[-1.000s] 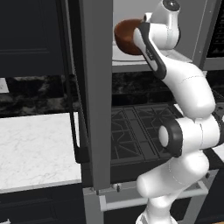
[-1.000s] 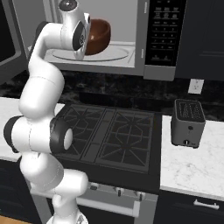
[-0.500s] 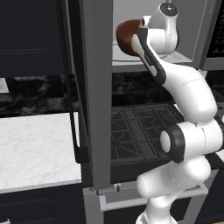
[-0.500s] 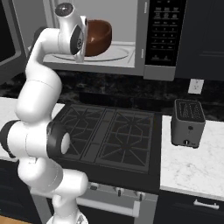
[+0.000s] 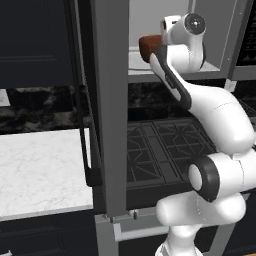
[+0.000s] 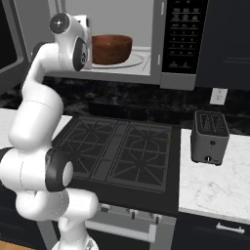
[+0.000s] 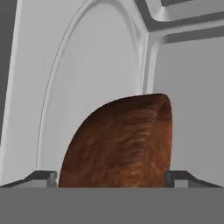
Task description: Pick the garlic from the sink and place it in the bowl. Then pick the bowl and place it in the microwave. Then close the microwave door and press the start button.
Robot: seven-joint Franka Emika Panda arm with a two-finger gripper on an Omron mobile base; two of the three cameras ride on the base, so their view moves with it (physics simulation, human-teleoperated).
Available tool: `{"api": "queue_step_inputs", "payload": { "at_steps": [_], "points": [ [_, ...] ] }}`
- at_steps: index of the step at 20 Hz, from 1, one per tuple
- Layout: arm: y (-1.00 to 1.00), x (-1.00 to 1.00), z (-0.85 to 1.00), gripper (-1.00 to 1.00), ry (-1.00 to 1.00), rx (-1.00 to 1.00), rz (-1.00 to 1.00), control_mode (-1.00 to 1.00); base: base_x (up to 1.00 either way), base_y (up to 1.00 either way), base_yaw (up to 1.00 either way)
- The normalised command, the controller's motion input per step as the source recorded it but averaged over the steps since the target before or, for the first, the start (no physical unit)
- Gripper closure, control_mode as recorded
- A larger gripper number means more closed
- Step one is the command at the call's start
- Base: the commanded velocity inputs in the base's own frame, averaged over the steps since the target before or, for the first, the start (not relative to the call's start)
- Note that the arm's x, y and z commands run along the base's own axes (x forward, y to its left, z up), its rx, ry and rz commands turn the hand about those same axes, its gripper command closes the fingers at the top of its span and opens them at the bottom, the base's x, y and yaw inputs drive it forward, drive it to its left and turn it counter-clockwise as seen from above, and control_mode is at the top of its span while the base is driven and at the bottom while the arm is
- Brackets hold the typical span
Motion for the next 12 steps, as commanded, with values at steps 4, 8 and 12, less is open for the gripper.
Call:
{"api": "queue_step_inputs", "payload": {
  "at_steps": [4,8,12],
  "points": [
    [0.04,-0.25,0.36,-1.0,-0.11,-0.07,0.0,-1.0,0.0,0.0,0.0],
    [0.0,-0.63,-0.74,-1.0,0.0,-0.04,0.0,-1.0,0.0,0.0,0.0],
    [0.0,-1.0,-0.73,-1.0,-0.12,-0.15,-0.02,-1.0,0.0,0.0,0.0]
  ]
}}
